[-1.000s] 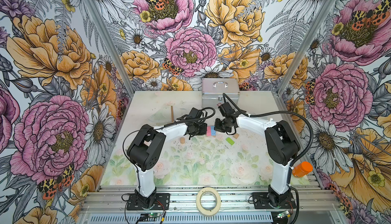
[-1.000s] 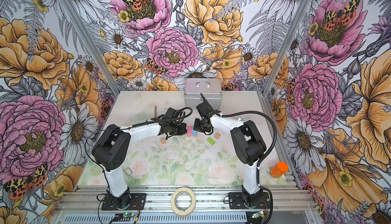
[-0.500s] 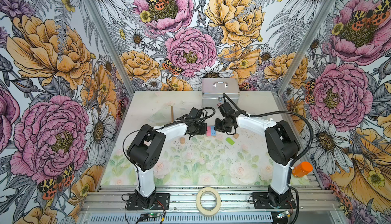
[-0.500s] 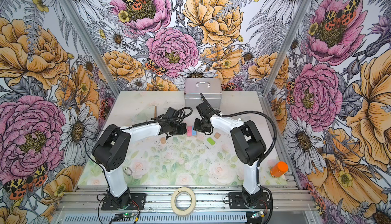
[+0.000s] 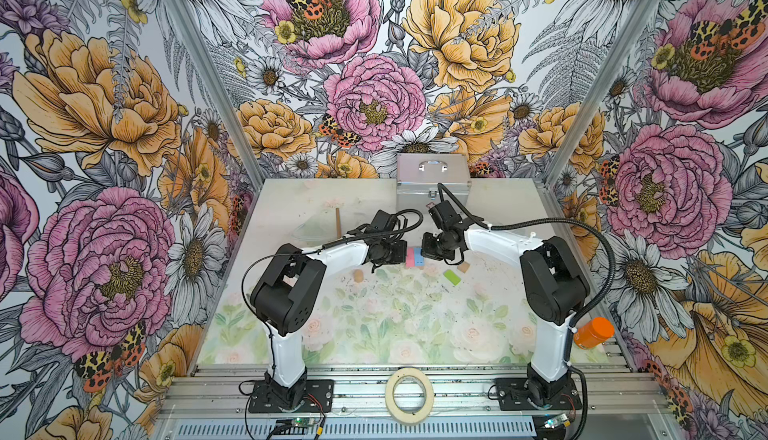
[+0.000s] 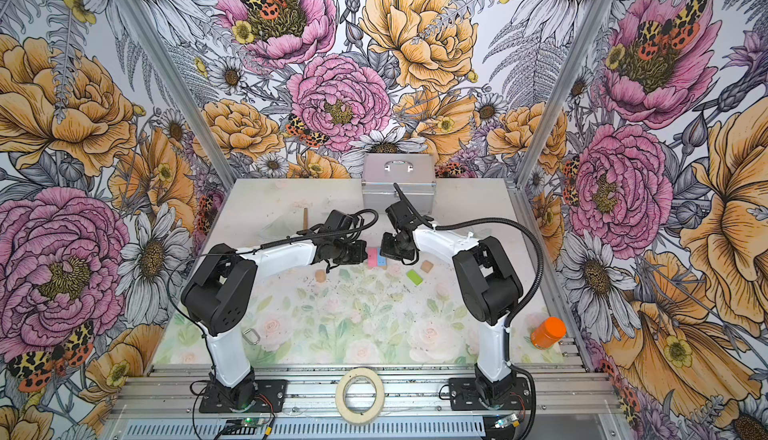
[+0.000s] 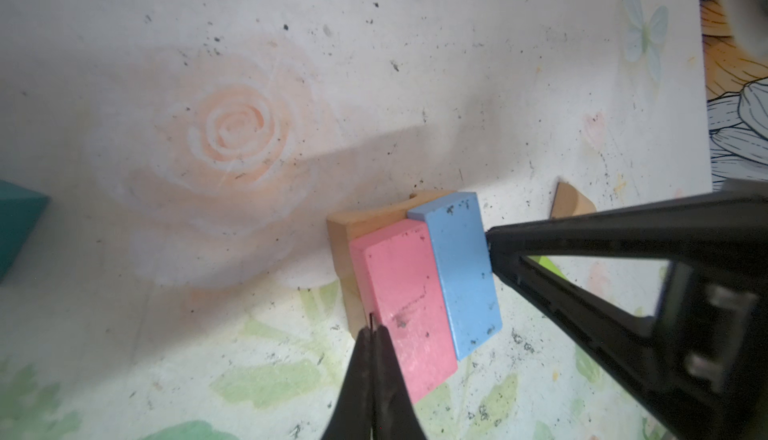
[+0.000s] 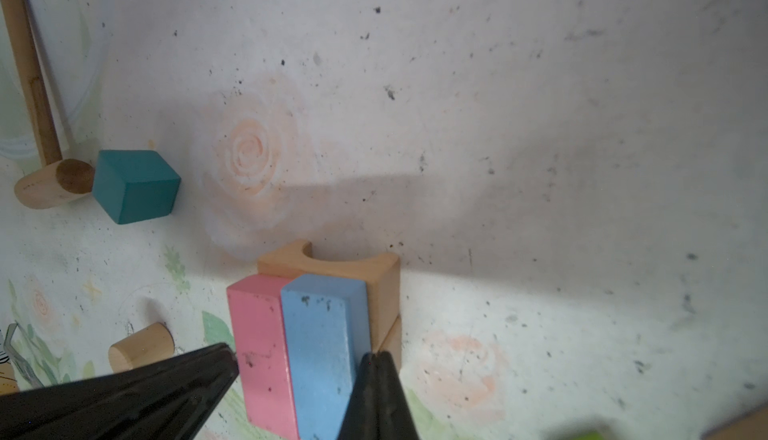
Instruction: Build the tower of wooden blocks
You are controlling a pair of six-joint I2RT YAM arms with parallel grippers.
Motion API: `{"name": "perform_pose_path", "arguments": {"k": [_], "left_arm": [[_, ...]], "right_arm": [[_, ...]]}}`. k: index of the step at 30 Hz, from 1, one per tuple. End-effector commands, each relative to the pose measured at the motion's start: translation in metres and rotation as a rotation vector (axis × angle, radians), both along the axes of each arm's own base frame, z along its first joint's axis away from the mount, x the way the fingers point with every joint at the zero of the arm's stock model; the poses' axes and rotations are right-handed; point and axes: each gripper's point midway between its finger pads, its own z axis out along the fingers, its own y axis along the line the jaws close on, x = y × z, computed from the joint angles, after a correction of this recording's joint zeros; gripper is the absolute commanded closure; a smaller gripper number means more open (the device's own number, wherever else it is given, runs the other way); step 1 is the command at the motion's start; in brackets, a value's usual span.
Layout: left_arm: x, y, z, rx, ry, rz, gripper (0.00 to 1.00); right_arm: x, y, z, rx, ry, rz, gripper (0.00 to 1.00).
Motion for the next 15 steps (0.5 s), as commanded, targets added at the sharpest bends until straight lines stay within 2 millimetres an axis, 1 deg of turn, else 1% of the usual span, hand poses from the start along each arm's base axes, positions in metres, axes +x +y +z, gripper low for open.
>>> {"name": "perform_pose_path", "arguments": {"k": [1, 15], "left_arm": [[0.0080, -0.0043, 0.0023, -0.010, -0.016, -0.014, 1.00], [0.0095, -0.0044, 0.0033, -0.011, -0.020, -0.012, 1.00]], "right_arm": [[0.0024, 0.0045, 0.0101, 0.017, -0.027, -0.007, 1.00], [-0.0018, 0.0081, 0.0091, 0.022, -0.017, -0.003, 1.00]]}}
